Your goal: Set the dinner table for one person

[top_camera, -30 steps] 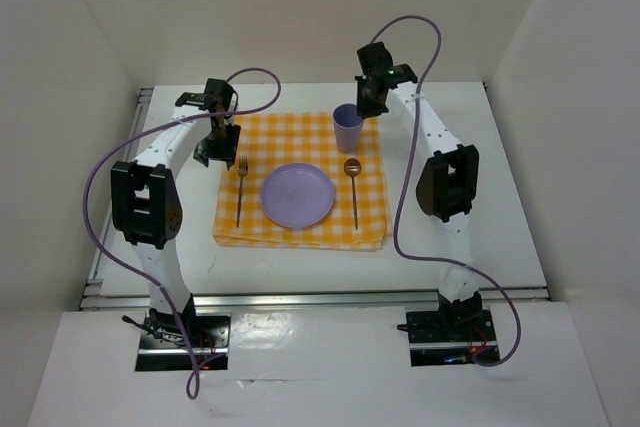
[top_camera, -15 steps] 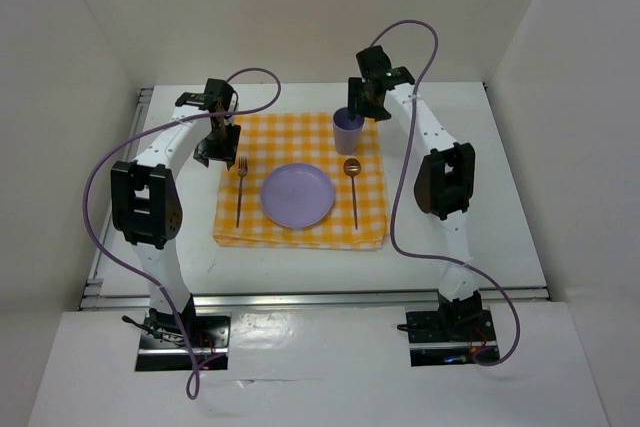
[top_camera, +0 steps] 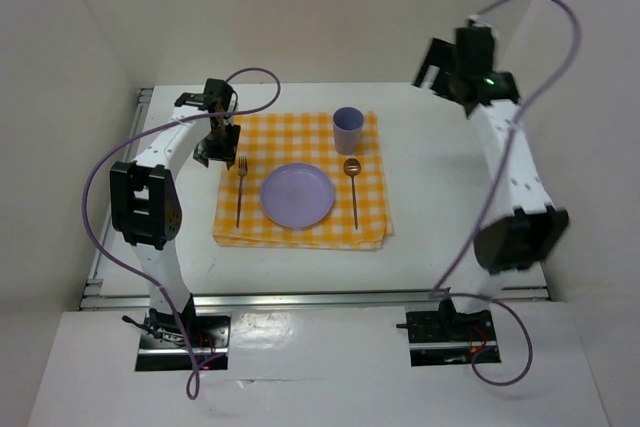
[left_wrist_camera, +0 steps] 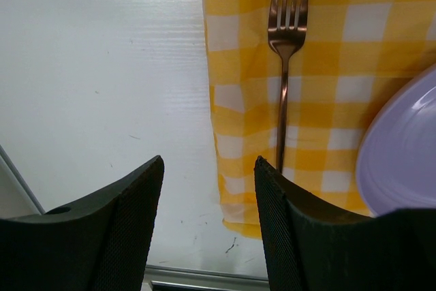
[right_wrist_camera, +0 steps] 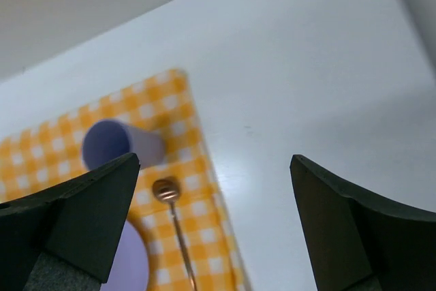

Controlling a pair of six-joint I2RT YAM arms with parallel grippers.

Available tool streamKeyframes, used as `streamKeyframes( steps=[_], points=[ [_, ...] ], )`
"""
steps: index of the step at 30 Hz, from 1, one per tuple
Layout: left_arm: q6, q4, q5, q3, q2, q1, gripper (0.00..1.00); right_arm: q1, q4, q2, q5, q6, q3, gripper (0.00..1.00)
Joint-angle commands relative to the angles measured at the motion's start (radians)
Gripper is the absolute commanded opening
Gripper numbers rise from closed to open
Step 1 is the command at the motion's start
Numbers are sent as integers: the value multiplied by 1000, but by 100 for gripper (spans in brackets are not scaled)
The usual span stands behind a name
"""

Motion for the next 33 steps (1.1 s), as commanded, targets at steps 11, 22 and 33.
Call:
streamKeyframes(
  steps=[11,22,33],
  points=[
    [36,-17,-76,-130,-184,62,63,-296,64,-724,-186,279,-938,100],
    [80,-97,-87,-363,-394,177,63,-296,-275,-913,-284,202,-892,100],
    [189,-202,-174,-466,-646,177,63,-296,-383,-978,-416,67,-803,100]
  ],
)
